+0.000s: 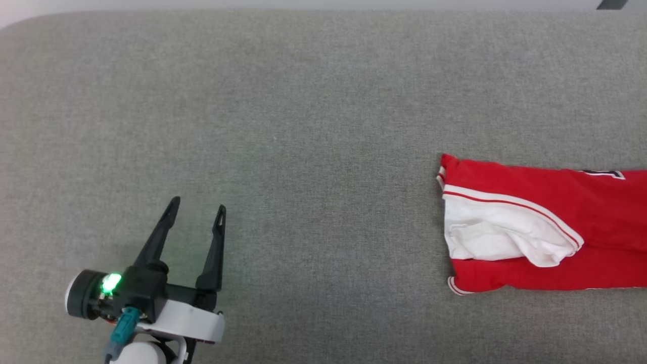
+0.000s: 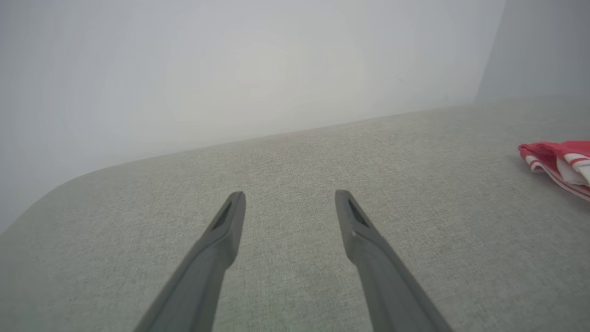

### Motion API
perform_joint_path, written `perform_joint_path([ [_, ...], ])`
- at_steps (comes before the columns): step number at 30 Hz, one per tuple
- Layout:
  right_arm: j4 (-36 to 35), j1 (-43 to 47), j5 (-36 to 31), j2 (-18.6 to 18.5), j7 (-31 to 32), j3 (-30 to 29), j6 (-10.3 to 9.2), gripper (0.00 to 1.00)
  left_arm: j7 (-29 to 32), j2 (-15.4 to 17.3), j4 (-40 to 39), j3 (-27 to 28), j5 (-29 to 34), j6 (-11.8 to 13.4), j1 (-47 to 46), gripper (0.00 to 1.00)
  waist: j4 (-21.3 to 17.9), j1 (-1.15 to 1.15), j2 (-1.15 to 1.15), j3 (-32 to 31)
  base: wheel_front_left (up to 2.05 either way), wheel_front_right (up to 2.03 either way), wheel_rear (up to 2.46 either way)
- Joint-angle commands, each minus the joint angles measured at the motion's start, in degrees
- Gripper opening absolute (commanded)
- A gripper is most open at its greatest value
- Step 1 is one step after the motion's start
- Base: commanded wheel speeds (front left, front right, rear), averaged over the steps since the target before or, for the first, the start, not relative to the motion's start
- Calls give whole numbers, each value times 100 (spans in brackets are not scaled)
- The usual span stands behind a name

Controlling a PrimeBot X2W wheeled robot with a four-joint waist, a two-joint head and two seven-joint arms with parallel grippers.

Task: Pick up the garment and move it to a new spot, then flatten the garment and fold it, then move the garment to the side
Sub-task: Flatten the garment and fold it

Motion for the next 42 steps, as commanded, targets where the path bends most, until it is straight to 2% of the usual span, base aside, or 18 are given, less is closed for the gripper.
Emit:
perform_joint_path([
  [1,8,-59,0,34,-26,-14,-9,0,3,-5,3,-1,18,-14,-58,100,-36,0,0,30,0,0,0],
  [3,-66,-63,103,119,6,95,-8,0,3,-32,38,-5,22,-28,-24,100,-38,0,0,-23,0,0,0],
  [7,-578,187,254,352,183,686,-8,0,3,-100,87,13,-8,-46,89,100,-7,0,0,-183,0,0,0],
  [15,-2472,619,669,1289,953,2135,-8,0,3,-252,157,-89,-31,-69,249,100,277,0,0,-479,0,0,0],
  [20,-3206,569,625,1537,1284,2878,-8,0,3,-359,194,-162,-59,-83,304,100,517,0,0,-555,0,0,0],
  [23,-3280,401,581,1620,1375,3190,-8,0,3,-409,210,-210,-77,-90,302,100,677,0,0,-555,0,0,0],
  [28,-2967,198,404,1626,1342,3634,-8,0,3,-462,222,-311,-82,-89,226,100,915,0,0,-490,0,0,0],
  [38,-2176,196,254,1554,689,3943,-8,0,3,-529,274,-372,-154,-96,110,100,1067,0,0,-456,0,0,0],
  [39,-2138,175,249,1540,630,3992,-8,12,3,-526,280,-378,-157,-96,110,100,1049,0,0,-469,0,0,0],
  [40,-2100,160,261,1517,584,4052,-8,45,3,-518,288,-365,-163,-96,114,100,1019,0,0,-485,0,0,0],
  [41,-2066,139,284,1489,537,4091,-8,87,3,-500,296,-358,-169,-97,120,100,988,0,0,-505,0,0,0],
  [42,-2041,107,304,1469,472,4116,-8,100,3,-482,300,-349,-174,-97,125,100,953,0,0,-530,0,0,0],
])
